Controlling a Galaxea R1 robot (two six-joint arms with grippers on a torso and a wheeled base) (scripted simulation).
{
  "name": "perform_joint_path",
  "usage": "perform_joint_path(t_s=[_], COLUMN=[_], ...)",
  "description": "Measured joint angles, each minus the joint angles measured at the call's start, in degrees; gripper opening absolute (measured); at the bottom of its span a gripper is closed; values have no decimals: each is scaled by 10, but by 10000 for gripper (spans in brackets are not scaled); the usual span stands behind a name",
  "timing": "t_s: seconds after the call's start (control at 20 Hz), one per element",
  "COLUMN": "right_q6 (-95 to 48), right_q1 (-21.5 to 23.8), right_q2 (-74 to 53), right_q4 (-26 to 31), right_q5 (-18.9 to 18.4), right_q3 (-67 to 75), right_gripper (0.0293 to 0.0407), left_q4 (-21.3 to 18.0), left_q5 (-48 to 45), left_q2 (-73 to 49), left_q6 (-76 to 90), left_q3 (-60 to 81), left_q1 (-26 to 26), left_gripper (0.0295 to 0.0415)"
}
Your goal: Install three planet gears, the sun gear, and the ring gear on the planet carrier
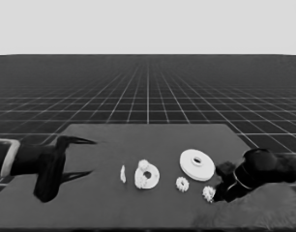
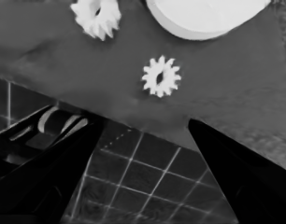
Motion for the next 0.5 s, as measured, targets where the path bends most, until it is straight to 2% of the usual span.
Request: perform_joint_path(t_s=[0.05,0.15,0.4,0.45,0.5], right_q6=[64,118,141,134,129], right_q1=[15,24,27,-31,-68], right_q2=[33,65,83,93,103], right_q4=[38,72,89,34,3], right_q5=[-18,-32,-38,-14,2], right_q3=[-59,-122,-159,-181,-202], right_gripper=[389,385,385,385,385], left_q4=[0,0,0,0,0], left_q5=[0,-1,-1,-1,-1], left_q2=[-1,-1,-1,-1,-1], left_q6=[1,2,3,3,3], left_q3=[0,1,1,1,1], left_q1=[0,0,0,0,0], left_gripper=[385,385,385,385,385])
